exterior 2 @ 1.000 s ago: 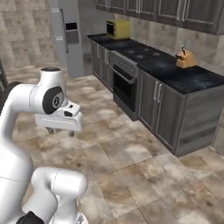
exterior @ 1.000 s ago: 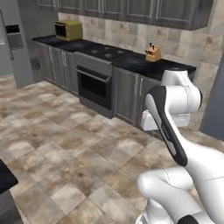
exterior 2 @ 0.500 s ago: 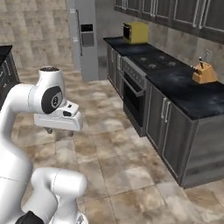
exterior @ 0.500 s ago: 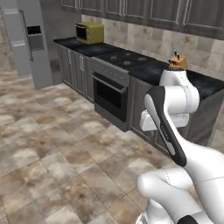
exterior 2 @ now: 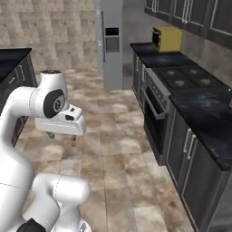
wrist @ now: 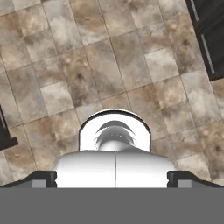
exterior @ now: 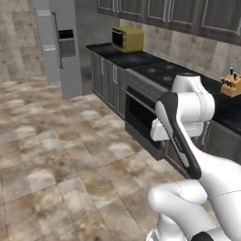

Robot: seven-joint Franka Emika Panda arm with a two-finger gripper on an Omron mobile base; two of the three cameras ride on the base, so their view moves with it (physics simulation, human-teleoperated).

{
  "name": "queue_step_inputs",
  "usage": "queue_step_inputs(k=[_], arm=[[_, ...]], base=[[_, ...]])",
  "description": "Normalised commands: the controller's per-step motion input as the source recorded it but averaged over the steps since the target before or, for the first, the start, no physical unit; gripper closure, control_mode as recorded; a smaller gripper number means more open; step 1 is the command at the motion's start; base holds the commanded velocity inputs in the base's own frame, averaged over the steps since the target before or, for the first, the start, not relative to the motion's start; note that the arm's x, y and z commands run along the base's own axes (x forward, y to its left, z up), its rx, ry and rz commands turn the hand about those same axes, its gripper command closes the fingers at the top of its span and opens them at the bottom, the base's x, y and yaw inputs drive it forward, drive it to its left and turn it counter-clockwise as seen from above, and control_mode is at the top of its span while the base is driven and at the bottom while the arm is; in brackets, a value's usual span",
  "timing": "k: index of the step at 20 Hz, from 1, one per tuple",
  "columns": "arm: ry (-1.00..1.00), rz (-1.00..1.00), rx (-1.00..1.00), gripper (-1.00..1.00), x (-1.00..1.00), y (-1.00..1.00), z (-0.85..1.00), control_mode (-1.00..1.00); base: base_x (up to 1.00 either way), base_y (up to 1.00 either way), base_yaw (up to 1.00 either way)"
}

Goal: Retrieve the butter from the fridge and place it on a plate on the dining table. Then retrieve the butter knife by the fridge and place it near the plate.

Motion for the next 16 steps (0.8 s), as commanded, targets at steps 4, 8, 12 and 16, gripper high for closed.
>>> queue_step_inputs(k=[4,8,12,16], arm=[[0.0,0.0,0.0,-1.0,0.0,0.0,0.0,1.0],[0.0,0.0,0.0,-1.0,0.0,0.0,0.0,1.0],[0.0,0.0,0.0,-1.0,0.0,0.0,0.0,1.0],[0.0,0.0,0.0,-1.0,0.0,0.0,0.0,1.0]], base=[[1.0,-0.29,0.23],[1.0,-0.04,0.05],[1.0,0.09,-0.07],[1.0,0.0,-0.1]])
